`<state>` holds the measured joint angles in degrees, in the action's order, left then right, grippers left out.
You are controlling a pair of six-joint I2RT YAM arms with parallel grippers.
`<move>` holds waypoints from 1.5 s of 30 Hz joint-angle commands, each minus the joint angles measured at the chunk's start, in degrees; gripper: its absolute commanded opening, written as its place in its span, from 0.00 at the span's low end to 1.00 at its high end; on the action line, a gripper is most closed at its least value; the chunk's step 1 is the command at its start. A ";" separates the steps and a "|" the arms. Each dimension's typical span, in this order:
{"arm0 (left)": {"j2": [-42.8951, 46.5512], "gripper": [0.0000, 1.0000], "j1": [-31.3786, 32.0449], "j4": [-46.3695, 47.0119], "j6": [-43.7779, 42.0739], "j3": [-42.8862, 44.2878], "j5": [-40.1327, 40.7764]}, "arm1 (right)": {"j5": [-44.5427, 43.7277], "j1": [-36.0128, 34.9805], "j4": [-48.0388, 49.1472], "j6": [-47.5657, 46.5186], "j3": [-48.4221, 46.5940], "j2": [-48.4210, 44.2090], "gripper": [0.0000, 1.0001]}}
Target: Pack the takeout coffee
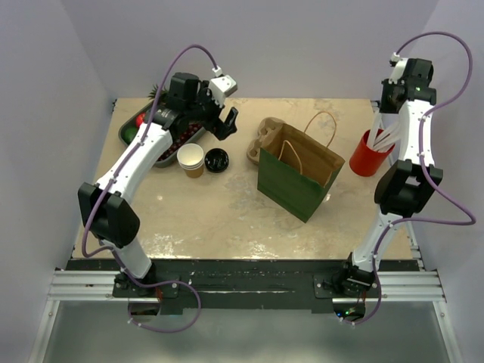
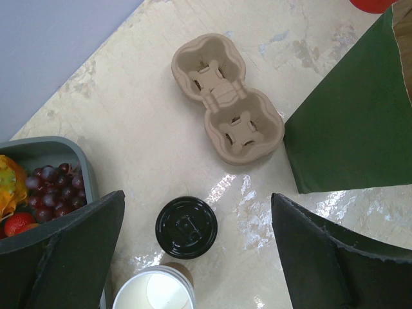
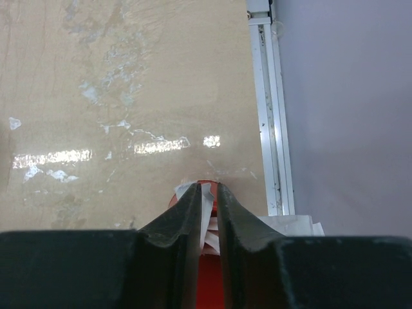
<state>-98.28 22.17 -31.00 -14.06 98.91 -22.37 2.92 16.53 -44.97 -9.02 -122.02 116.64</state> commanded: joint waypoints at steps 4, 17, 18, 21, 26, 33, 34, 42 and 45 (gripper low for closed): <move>0.02 1.00 -0.38 0.77 0.27 2.69 -1.27 | -0.98 0.08 2.08 0.49 -2.26 -0.53 0.00; 1.69 1.00 -0.38 1.47 0.09 2.51 -1.80 | -4.59 0.43 3.83 1.72 -0.68 -13.36 0.00; 1.86 1.00 -0.38 1.73 0.09 2.51 -1.80 | -4.24 0.43 3.84 1.98 -0.85 -14.67 0.00; 2.21 1.00 -0.38 2.09 0.18 2.69 -2.15 | -3.88 0.52 3.84 2.33 -2.61 -18.98 0.00; 2.48 1.00 -0.38 2.44 0.53 3.65 -2.85 | -3.09 0.52 7.43 2.86 -2.36 -26.01 0.00; 2.65 1.00 -0.38 2.35 1.24 4.89 -2.94 | 6.13 0.52 0.17 -0.02 3.98 -20.26 0.38; 2.74 1.00 -0.38 2.18 1.23 4.80 -2.85 | 6.48 0.43 -1.68 -0.30 3.72 -18.40 0.41; 4.50 1.00 -0.38 0.77 -1.75 2.69 -0.22 | 5.70 0.69 -2.14 -2.67 5.74 -9.77 0.45; 4.59 1.00 -0.38 0.60 -2.45 1.99 0.92 | 5.43 0.78 -1.79 -2.59 3.72 -6.78 0.41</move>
<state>-96.40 22.15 -31.00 -14.72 101.36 -23.00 7.64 16.97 -46.96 -10.55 -114.69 112.84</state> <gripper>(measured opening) 0.996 0.427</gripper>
